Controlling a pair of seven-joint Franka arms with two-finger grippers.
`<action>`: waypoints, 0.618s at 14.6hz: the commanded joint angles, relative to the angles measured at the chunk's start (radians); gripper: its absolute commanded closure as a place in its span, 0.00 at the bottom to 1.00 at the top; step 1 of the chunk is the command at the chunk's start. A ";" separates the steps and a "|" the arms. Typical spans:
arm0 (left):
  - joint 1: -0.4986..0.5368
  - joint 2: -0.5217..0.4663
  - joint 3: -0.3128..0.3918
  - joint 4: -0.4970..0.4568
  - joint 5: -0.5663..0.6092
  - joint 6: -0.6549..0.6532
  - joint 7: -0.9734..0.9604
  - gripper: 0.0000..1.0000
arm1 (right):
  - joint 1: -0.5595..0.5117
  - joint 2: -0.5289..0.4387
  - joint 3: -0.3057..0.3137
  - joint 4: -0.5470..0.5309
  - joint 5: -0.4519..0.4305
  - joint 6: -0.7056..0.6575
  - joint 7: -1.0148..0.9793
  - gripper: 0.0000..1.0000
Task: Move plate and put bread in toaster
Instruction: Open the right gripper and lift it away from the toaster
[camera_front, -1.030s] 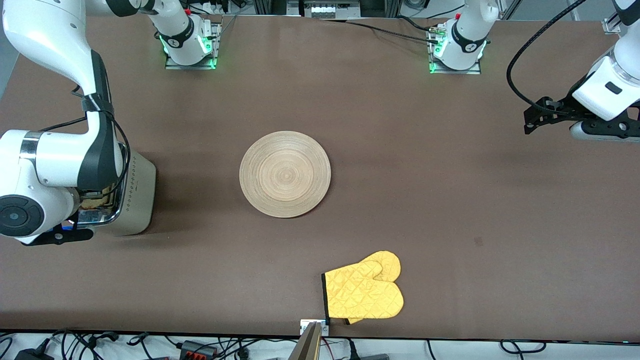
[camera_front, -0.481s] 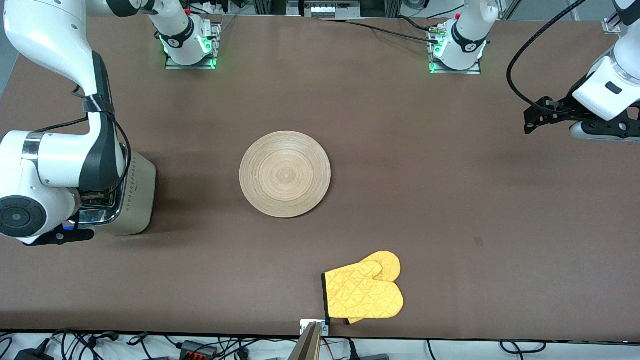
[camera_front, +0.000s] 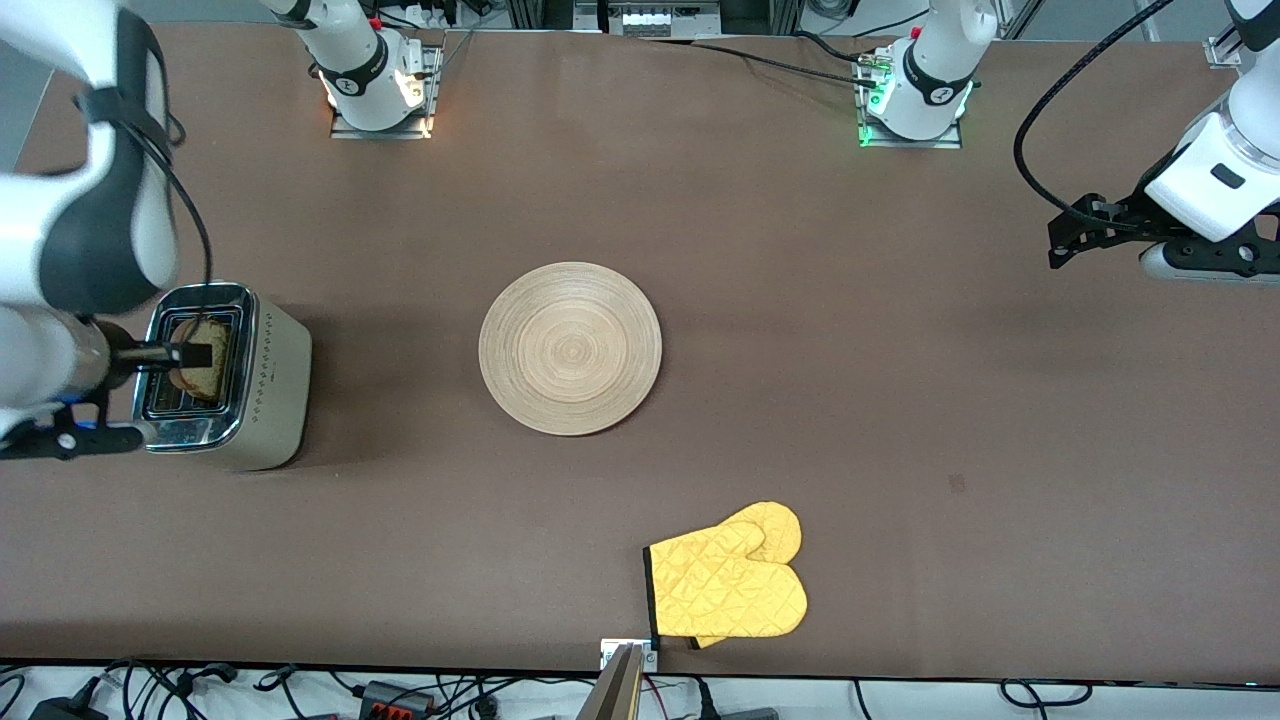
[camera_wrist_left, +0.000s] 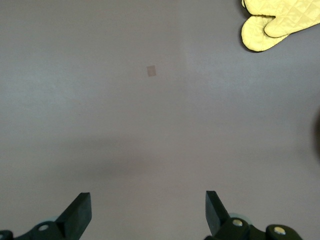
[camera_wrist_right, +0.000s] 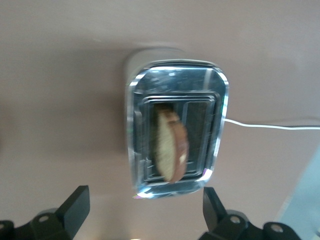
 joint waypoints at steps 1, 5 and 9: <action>0.005 -0.007 0.001 -0.002 -0.009 -0.002 0.019 0.00 | -0.041 -0.080 0.001 -0.017 0.119 -0.029 0.005 0.00; 0.005 -0.007 0.001 -0.001 -0.009 -0.002 0.019 0.00 | -0.024 -0.113 0.008 -0.018 0.084 -0.044 0.019 0.00; 0.005 -0.007 0.001 -0.001 -0.009 -0.002 0.019 0.00 | -0.072 -0.112 0.004 -0.020 0.091 -0.073 0.009 0.00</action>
